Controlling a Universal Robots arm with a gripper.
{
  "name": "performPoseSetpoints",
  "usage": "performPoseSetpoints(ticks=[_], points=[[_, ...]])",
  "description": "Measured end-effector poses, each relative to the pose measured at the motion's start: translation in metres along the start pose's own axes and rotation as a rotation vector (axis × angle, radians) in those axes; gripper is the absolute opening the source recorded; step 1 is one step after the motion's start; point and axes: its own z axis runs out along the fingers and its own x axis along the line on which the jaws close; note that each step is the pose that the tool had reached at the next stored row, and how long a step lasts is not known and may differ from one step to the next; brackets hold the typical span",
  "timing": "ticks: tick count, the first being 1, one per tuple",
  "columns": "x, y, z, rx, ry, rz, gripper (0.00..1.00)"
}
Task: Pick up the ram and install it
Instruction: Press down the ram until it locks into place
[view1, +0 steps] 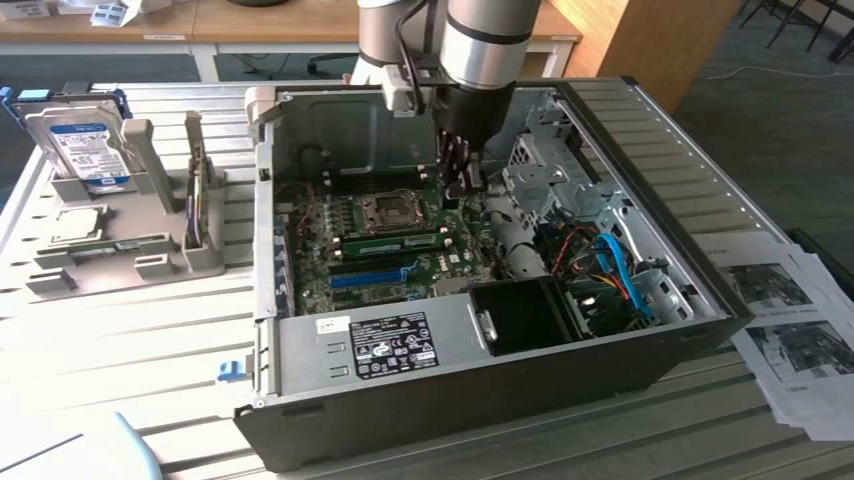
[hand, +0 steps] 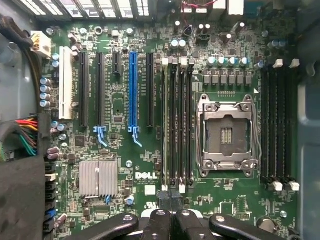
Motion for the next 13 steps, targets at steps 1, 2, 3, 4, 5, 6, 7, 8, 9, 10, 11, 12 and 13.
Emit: performPoseSetpoints(ticks=[1, 2, 3, 4, 5, 6, 7, 8, 9, 10, 11, 12, 13], points=[[0.000, 0.0000, 0.0018, 0.0000, 0.0000, 0.000, 0.09], [0.000, 0.0000, 0.0035, -0.0001, 0.0001, 0.000, 0.09], [0.000, -0.0001, 0.0054, 0.0000, 0.0001, 0.000, 0.09], [0.000, -0.0001, 0.0071, -0.0001, 0.0001, 0.000, 0.09], [0.000, -0.0001, 0.0090, 0.0000, 0.0000, 0.000, 0.09], [0.000, -0.0001, 0.0109, 0.0000, 0.0000, 0.000, 0.09], [0.000, -0.0001, 0.0127, 0.0000, 0.0000, 0.000, 0.09], [0.000, -0.0002, 0.0145, -0.0001, 0.0000, 0.000, 0.09], [0.000, -0.0002, 0.0163, 0.0000, 0.0001, 0.000, 0.09], [0.000, -0.0002, 0.0181, 0.0000, 0.0000, 0.000, 0.09], [0.000, -0.0002, 0.0198, 0.0000, -0.0001, 0.000, 0.09], [0.000, -0.0002, 0.0209, -0.0001, 0.0000, 0.000, 0.09], [0.000, -0.0002, 0.0209, -0.0001, 0.0002, 0.000, 0.09]])
